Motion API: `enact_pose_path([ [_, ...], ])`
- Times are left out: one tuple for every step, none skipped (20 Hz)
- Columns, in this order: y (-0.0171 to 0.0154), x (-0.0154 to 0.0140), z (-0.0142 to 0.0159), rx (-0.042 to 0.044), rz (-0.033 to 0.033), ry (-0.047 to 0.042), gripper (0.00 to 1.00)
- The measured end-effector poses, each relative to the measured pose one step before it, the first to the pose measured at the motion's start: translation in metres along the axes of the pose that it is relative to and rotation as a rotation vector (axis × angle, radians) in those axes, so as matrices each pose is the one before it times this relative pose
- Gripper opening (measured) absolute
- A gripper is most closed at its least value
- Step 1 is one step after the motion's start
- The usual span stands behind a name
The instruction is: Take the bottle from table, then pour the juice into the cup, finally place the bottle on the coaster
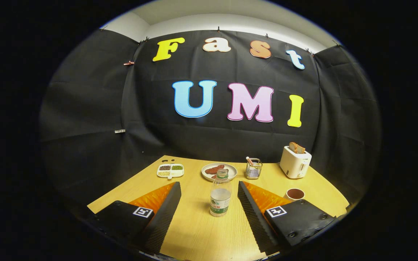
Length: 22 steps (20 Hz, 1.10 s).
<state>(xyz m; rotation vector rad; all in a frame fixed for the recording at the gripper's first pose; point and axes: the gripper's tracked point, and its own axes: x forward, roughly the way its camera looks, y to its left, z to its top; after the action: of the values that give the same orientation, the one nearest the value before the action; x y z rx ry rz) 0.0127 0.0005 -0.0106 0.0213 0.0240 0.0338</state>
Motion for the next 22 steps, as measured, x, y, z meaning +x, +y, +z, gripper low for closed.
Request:
enact_pose_path([
  [-0.00015,0.00169,-0.00158,0.00307,-0.00202,-0.00029,0.97],
  [-0.00005,0.00147,-0.00181,0.00693,-0.00115,-0.00064,0.97],
  [0.00043,0.00213,-0.00382,0.01365,0.00136,-0.00172,0.97],
  [0.00181,0.00309,-0.0041,0.01317,0.00112,0.00309,0.97],
  [-0.00097,0.00284,-0.00466,0.00613,-0.00468,0.00506,0.97],
  [-0.00275,0.00368,-0.00317,0.00002,-0.01134,0.00574,0.97],
  [-0.00294,0.00387,-0.0029,-0.00197,-0.01136,0.00261,0.97],
  [-0.00266,0.00497,-0.00295,-0.0002,-0.0135,0.00468,0.97],
  [-0.00162,0.00482,-0.00232,0.00237,-0.01052,0.0022,0.97],
  [-0.00173,0.0062,-0.00284,0.00373,-0.01218,0.00543,0.97],
  [-0.00106,0.0061,-0.00502,0.00566,-0.01274,0.00879,0.97],
  [-0.00013,0.00529,-0.00271,0.00557,-0.00928,0.0041,0.97],
  [-0.00101,0.00548,-0.0033,0.00778,-0.0123,0.00263,0.97],
  [-0.00009,0.00577,-0.00223,0.00856,-0.01387,-0.00119,0.97],
  [0.00084,0.00546,-0.00377,0.0077,-0.0124,0.00171,0.97],
  [0.00061,0.00683,-0.00576,0.0059,-0.01313,0.00904,0.97],
  [0.0026,0.00659,-0.007,0.00393,-0.01241,0.00565,0.97],
  [0.00083,0.0053,-0.00324,-0.0004,-0.01095,0.00159,0.97],
  [0.0,0.00526,-0.00321,-0.00074,-0.013,0.00141,0.97],
  [0.00057,0.00535,-0.00345,-0.00026,-0.0099,-0.00302,0.97],
  [-0.00038,0.00549,-0.00403,-0.00107,-0.0129,0.00213,0.97],
  [-0.00174,0.00556,-0.00413,0.00121,-0.01734,0.00326,0.97],
])
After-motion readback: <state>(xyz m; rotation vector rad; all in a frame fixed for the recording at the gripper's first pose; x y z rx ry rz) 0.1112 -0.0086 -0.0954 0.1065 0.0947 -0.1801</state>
